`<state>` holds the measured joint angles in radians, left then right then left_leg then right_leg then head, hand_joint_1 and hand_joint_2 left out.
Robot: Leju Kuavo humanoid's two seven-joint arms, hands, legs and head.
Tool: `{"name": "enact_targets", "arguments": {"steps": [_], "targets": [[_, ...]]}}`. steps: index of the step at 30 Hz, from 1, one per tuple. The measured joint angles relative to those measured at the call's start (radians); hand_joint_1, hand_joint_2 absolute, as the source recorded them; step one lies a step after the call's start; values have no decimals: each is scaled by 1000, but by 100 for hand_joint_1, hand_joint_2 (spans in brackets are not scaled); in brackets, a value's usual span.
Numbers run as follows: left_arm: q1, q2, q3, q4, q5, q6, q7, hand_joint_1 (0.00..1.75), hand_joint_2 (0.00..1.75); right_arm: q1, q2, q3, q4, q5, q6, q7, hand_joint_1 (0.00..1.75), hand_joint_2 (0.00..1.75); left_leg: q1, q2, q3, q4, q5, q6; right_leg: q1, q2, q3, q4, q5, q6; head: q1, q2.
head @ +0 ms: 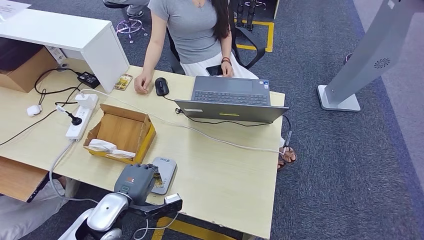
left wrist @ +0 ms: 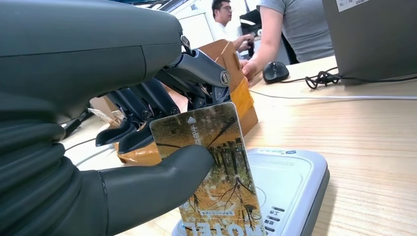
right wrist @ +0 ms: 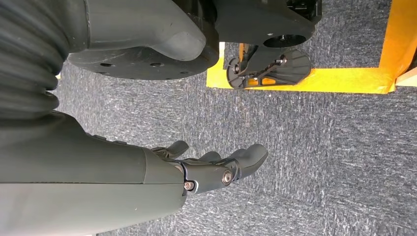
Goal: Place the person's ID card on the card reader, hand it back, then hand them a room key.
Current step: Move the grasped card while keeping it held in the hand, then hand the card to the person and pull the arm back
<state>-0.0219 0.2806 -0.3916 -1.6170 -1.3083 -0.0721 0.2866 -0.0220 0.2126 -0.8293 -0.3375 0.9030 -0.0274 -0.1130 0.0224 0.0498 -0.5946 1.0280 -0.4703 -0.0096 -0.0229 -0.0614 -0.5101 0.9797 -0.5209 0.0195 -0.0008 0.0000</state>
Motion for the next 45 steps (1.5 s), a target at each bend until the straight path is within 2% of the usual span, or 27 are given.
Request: {"name": "enact_targets", "arguments": {"steps": [17,21,24,27,36,45], "targets": [[-18,-24,40,23,-11,39,0,175,175,0,0,0,0,2,-1,8,0,175,0,0,0,0,0,0,0,0,0,0,0,0,0,0],[-34,-27,47,25,-16,85,-14,175,175,0,0,0,0,3,-1,7,0,175,0,0,0,0,0,0,0,0,-1,0,0,0,0,0],[-91,-25,65,25,-14,135,-32,175,175,0,0,0,0,4,-1,4,0,175,0,-1,0,0,1,0,0,-2,0,0,0,0,0,0],[-174,-11,93,25,-7,143,-48,175,175,-1,0,0,0,7,-1,-3,0,175,0,-2,0,0,2,-1,0,-2,0,1,1,-1,0,0],[-461,83,143,82,-7,70,-55,175,175,-3,0,1,9,-3,2,-13,0,175,0,-2,0,0,3,-1,0,-2,-1,4,1,-1,0,0],[-612,146,145,169,-48,37,-38,175,175,-10,0,2,28,-20,-1,-14,0,175,0,-1,0,0,3,-1,0,-1,-2,4,1,-1,0,0]]}}
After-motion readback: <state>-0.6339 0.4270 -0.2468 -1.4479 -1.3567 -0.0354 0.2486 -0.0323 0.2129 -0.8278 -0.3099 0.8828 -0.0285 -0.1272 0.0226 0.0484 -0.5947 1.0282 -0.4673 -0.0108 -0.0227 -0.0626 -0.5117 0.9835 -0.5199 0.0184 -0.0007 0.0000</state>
